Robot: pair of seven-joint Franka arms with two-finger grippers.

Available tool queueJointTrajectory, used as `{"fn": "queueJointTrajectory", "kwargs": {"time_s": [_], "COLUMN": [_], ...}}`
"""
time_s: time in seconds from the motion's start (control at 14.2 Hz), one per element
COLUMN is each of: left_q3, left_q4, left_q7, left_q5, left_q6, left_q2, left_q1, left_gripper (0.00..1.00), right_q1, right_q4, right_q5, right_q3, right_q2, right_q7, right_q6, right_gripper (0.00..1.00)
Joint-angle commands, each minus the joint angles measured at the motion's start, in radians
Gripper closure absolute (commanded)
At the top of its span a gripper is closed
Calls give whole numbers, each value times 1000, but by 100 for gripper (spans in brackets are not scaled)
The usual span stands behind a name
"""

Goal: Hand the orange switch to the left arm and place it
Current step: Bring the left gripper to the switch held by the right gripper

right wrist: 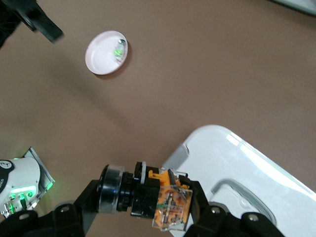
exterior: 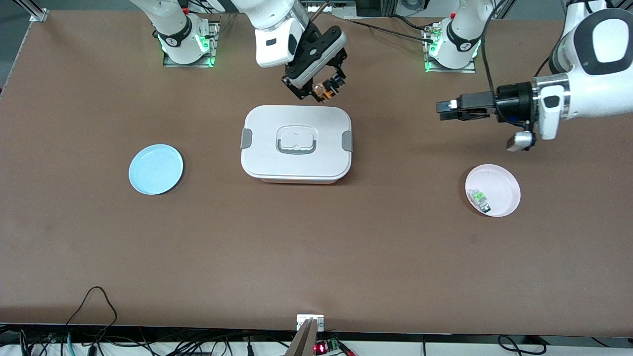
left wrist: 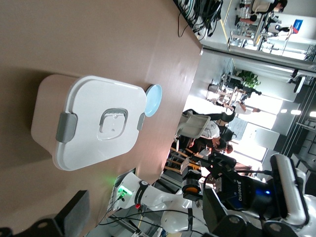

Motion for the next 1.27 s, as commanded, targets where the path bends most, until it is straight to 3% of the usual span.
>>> {"fn": "queueJointTrajectory", "kwargs": {"time_s": [0.0, 0.28, 0.63, 1.2], "left_q3": [-61, -80, -80, -138], "left_q4": [5, 18, 65, 65], "left_q7": [-15, -25, -87, -173], "left_q5": [-10, 2, -50, -85], "left_q6": [13, 13, 17, 103], "left_q2": [-6, -21, -17, -9], "left_q1": [1, 1, 4, 1], "left_gripper": [1, 5, 9, 10], "right_q1": [23, 66, 89, 92], "right_q4": [31, 29, 29, 28], "right_q5": [1, -5, -21, -22], "right_q3": [4, 1, 1, 1], "right_q2": [53, 92, 116, 116], "right_q7": [-69, -74, -71, -75], "right_q6": [106, 279, 382, 390], "right_gripper": [100, 100, 100, 100]}}
